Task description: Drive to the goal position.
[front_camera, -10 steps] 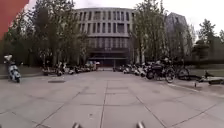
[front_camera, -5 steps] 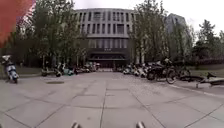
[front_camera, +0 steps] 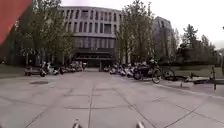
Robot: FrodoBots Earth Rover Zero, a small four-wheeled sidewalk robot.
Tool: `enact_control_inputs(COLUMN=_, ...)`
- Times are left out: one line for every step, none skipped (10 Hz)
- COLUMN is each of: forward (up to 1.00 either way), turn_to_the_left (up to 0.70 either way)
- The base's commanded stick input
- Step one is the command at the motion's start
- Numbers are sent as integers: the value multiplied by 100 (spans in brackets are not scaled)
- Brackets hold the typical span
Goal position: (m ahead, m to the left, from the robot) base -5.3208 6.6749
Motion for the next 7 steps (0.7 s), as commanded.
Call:
enact_control_inputs(forward=0, turn_to_the_left=-45)
enact_control_inputs(forward=0, turn_to_the_left=-45)
enact_control_inputs(forward=0, turn_to_the_left=-45)
enact_control_inputs(forward=0, turn_to_the_left=-45)
enact_control_inputs(forward=0, turn_to_the_left=-45)
enact_control_inputs(forward=0, turn_to_the_left=-45)
enact_control_inputs(forward=0, turn_to_the_left=-45)
